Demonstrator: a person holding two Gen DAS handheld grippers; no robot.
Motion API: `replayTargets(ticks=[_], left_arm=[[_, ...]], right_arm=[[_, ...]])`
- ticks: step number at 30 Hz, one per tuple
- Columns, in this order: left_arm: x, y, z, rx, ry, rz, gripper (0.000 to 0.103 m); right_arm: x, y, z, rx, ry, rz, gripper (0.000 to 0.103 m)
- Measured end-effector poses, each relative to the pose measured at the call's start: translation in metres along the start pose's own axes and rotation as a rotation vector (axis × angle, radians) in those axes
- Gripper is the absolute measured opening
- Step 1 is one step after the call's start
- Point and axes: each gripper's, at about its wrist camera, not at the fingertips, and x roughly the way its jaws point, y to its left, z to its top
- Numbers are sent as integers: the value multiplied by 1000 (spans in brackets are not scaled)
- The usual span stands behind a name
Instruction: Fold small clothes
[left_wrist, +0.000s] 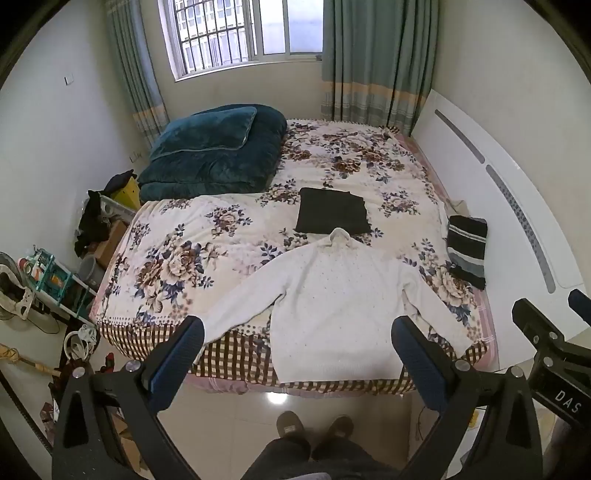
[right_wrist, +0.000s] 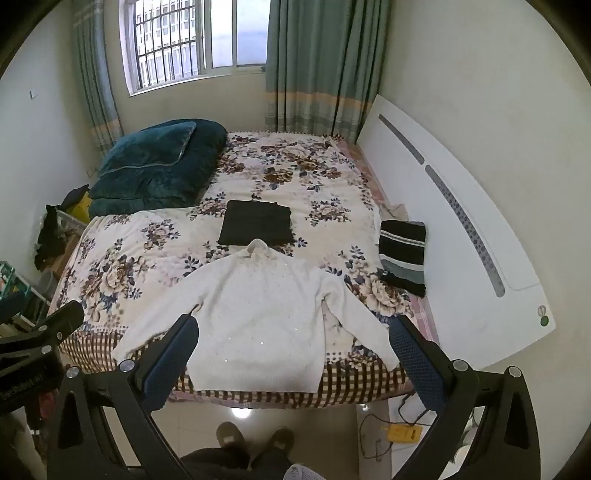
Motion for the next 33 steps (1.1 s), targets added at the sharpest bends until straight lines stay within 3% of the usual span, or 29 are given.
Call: replayTargets(ticks=[33], left_arm=[[-3,2,8,-20,-11,-10,103]], right_arm=[[-6,6,9,-9,-6,-9,103]])
